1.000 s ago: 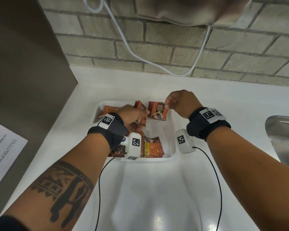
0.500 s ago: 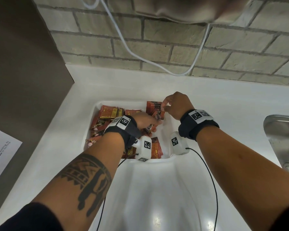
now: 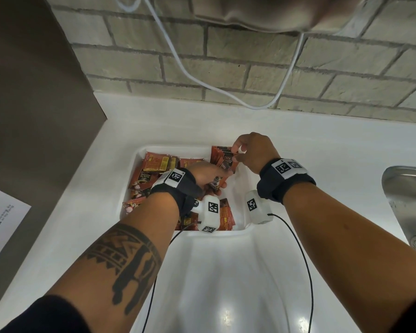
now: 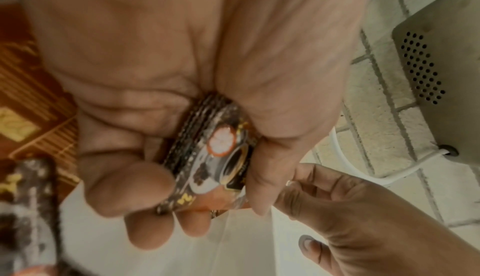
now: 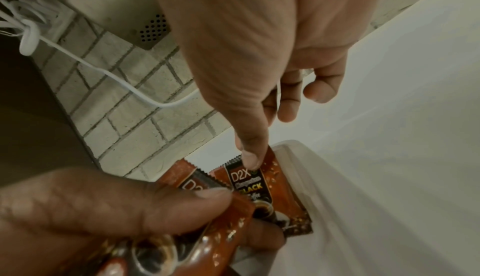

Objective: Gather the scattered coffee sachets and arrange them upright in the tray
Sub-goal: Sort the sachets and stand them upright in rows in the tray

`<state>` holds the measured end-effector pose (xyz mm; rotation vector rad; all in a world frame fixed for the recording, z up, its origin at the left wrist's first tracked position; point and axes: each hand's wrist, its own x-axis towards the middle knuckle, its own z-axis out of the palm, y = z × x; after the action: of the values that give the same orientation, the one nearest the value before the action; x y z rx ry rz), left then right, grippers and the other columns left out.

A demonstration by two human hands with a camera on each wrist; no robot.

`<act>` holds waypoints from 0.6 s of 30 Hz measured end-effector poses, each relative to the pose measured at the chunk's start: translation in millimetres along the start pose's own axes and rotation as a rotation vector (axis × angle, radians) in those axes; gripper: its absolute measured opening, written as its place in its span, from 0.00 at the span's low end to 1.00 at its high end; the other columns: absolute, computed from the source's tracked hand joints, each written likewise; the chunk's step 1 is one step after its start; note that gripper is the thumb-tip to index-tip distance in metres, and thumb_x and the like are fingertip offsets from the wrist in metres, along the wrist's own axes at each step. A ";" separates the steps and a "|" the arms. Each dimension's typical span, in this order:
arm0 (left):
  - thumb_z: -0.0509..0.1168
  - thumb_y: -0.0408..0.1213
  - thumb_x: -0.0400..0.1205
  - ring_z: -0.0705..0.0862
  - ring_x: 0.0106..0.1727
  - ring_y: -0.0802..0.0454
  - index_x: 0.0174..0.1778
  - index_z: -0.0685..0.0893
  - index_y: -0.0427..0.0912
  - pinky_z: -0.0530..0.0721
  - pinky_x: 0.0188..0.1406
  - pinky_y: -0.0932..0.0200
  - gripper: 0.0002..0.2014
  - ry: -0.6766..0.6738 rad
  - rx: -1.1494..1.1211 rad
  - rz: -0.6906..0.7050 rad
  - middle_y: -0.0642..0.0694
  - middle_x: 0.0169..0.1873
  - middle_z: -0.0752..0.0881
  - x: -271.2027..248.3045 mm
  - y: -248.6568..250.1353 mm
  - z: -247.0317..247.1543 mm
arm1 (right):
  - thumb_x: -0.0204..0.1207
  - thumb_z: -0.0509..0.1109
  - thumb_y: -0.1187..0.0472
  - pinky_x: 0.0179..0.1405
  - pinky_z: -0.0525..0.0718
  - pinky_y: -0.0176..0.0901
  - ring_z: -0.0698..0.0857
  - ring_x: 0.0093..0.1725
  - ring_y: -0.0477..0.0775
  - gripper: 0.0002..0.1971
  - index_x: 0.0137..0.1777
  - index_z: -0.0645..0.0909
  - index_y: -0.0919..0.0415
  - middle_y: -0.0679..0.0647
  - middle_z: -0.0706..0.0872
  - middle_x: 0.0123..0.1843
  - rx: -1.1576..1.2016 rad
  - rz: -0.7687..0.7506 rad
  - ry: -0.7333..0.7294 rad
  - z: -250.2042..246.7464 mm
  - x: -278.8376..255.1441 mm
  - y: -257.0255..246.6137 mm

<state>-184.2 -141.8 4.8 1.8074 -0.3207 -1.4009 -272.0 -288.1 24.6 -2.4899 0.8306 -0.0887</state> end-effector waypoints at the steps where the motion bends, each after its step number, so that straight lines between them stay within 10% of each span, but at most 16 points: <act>1: 0.73 0.46 0.82 0.85 0.35 0.45 0.66 0.84 0.34 0.84 0.32 0.56 0.22 0.002 -0.002 0.003 0.38 0.49 0.89 0.1 -0.3 0.1 | 0.73 0.79 0.61 0.37 0.74 0.37 0.81 0.45 0.50 0.06 0.46 0.86 0.51 0.49 0.80 0.45 0.005 -0.001 0.000 0.1 -0.3 0.1; 18: 0.70 0.31 0.83 0.87 0.38 0.44 0.66 0.83 0.29 0.86 0.28 0.60 0.16 -0.080 -0.123 0.076 0.38 0.45 0.85 -12.7 -0.5 -7.1 | 0.76 0.77 0.53 0.39 0.72 0.30 0.81 0.45 0.46 0.04 0.47 0.88 0.52 0.46 0.86 0.46 0.106 -0.083 0.045 -15.5 -16.8 -4.9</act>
<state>-182.4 -130.3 13.7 1.6264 -0.3335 -1.4110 -286.3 -282.1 42.0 -2.4299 0.7208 -0.2131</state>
